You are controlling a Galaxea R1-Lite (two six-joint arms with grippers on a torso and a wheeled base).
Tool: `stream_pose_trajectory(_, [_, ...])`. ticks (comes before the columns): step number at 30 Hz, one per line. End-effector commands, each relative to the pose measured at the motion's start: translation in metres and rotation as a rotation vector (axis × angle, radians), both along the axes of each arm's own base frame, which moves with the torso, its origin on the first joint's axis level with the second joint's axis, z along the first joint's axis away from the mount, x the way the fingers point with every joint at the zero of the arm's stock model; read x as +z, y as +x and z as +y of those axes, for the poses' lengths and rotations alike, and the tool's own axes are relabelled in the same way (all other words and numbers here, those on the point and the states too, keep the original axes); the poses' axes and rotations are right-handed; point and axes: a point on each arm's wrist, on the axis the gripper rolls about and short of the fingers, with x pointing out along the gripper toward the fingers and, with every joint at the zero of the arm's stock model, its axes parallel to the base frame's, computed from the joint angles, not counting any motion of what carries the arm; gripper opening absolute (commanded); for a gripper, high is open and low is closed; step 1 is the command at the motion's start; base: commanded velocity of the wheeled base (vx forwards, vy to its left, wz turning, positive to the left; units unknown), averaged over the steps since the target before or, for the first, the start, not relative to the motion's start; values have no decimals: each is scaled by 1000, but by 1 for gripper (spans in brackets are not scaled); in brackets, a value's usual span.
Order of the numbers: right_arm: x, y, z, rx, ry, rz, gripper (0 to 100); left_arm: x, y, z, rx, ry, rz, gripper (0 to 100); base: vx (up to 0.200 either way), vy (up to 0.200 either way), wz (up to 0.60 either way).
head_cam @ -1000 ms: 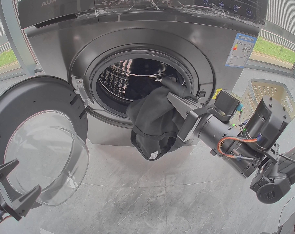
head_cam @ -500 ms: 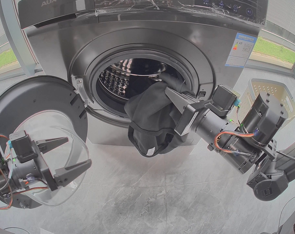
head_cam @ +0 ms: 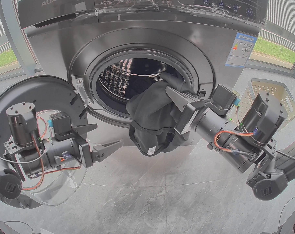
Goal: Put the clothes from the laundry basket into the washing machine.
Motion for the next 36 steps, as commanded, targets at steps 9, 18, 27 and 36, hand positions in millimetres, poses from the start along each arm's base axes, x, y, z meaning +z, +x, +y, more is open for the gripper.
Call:
stream_pose_trajectory(9, [1,-1,1,4,4,-3,0,-39,41,-27,-8,-5,102,100,0,0,0])
stream_pose_trajectory(18, [1,-4,3,11,4,-2,0,-54,68,-43,-13,-17,87,100,0,0,0])
stream_pose_trajectory(27, [0,-6,5,22,1,1,0,-54,87,-55,-16,-53,66,100,0,0,0])
stream_pose_trajectory(36, [-1,-7,5,22,0,2,0,-53,89,-65,-36,-71,58,100,0,0,0])
